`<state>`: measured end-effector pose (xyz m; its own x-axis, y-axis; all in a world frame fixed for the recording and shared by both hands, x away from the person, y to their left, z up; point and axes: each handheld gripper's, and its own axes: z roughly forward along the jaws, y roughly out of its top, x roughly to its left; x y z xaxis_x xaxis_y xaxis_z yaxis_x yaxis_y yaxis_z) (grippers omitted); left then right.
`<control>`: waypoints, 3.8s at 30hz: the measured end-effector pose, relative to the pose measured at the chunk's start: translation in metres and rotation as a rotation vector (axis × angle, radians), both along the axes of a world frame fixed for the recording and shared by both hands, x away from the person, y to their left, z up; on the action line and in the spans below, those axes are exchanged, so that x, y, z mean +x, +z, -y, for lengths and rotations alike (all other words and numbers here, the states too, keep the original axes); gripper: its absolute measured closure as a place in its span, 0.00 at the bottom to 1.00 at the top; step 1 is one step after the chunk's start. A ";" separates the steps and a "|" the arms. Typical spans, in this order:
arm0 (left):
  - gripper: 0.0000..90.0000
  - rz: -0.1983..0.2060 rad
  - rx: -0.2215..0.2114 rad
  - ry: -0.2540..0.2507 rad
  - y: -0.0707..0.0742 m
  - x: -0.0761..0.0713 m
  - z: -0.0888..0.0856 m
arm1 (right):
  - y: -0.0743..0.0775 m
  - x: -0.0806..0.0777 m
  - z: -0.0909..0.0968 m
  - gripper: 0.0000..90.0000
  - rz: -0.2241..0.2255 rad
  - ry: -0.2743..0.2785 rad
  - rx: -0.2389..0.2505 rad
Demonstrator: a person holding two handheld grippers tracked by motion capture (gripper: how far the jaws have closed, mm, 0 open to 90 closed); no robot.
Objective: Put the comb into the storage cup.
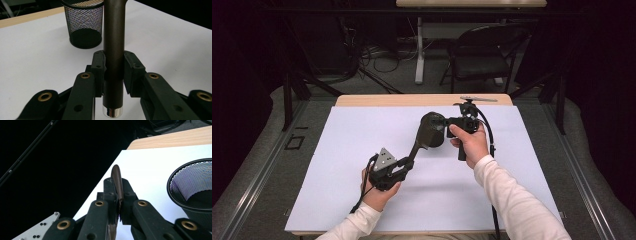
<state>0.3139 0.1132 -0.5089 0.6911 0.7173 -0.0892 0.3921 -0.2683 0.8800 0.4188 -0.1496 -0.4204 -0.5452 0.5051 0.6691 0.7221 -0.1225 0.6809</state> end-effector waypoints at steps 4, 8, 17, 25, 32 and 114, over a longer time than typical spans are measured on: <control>0.80 -0.001 0.001 -0.002 0.000 0.000 0.000 | 0.000 0.000 0.000 0.96 -0.001 0.000 0.000; 0.80 -0.002 0.003 -0.002 0.000 0.000 0.000 | 0.000 0.000 0.000 0.96 -0.001 -0.001 -0.003; 0.80 0.001 0.002 -0.003 -0.001 0.000 0.000 | -0.002 0.000 0.002 0.96 -0.013 -0.004 0.011; 0.80 0.004 0.000 -0.002 0.000 0.000 0.000 | -0.001 0.000 0.001 0.96 -0.002 0.000 0.015; 0.80 0.007 -0.003 0.001 0.000 0.000 0.000 | -0.001 -0.001 0.001 0.97 0.003 -0.002 0.016; 0.45 -0.003 -0.064 0.035 0.002 0.008 -0.007 | 0.018 0.001 0.020 0.96 0.089 -0.093 0.013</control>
<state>0.3216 0.1204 -0.5066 0.6656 0.7334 -0.1382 0.4031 -0.1973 0.8936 0.4195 -0.1698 -0.4027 -0.5539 0.5477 0.6271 0.6440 -0.1955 0.7396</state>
